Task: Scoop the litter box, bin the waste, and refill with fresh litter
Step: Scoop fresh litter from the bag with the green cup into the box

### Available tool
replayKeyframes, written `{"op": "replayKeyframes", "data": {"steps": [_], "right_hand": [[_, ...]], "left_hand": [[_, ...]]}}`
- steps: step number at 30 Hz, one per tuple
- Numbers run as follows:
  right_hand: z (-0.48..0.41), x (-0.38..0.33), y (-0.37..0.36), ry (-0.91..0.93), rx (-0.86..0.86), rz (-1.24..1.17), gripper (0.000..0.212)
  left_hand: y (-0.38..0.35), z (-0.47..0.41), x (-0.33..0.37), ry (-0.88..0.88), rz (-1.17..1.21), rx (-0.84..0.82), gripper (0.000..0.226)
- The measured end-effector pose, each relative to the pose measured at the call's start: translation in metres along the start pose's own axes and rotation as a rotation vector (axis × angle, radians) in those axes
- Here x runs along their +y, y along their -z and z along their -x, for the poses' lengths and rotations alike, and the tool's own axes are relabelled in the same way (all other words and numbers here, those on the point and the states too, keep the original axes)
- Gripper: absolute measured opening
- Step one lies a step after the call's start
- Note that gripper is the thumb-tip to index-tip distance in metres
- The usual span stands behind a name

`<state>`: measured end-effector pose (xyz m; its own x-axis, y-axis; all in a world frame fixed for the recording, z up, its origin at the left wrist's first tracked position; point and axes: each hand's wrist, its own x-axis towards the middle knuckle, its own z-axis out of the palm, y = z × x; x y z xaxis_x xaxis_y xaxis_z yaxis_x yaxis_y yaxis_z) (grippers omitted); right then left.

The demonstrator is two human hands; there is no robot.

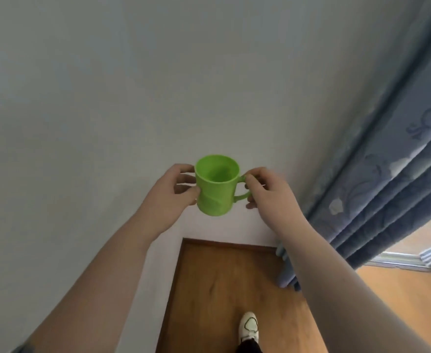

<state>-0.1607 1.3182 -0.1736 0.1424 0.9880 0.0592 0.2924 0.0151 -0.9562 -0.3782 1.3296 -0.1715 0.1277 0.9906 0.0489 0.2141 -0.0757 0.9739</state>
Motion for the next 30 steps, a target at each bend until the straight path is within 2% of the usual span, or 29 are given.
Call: {"op": "replayKeyframes", "data": {"steps": [4, 8, 14, 20, 25, 28, 30], "right_hand": [[-0.062, 0.057, -0.026, -0.058, -0.125, 0.062, 0.018], [-0.118, 0.118, -0.057, -0.142, -0.294, 0.133, 0.016], [-0.168, 0.238, -0.129, -0.213, -0.459, 0.305, 0.009], [-0.161, 0.419, -0.215, -0.4, -0.55, 0.335, 0.01], [-0.141, 0.595, -0.287, -0.574, -0.623, 0.336, 0.012], [-0.124, 0.7, -0.331, -0.628, -0.649, 0.408, 0.013], [-0.114, 0.766, -0.36, -0.641, -0.672, 0.455, 0.015]], "left_hand": [[-0.012, -0.049, -0.063, 0.173, 0.012, 0.049, 0.017], [-0.027, -0.085, -0.129, 0.388, 0.036, 0.191, 0.017], [-0.038, -0.118, -0.25, 0.627, 0.042, 0.266, 0.01], [-0.048, -0.132, -0.446, 0.788, -0.032, 0.202, 0.017], [-0.077, -0.121, -0.637, 0.825, -0.111, 0.154, 0.018], [-0.098, -0.112, -0.743, 0.879, -0.083, 0.121, 0.011], [-0.109, -0.105, -0.81, 0.952, -0.044, 0.105, 0.019]]}}
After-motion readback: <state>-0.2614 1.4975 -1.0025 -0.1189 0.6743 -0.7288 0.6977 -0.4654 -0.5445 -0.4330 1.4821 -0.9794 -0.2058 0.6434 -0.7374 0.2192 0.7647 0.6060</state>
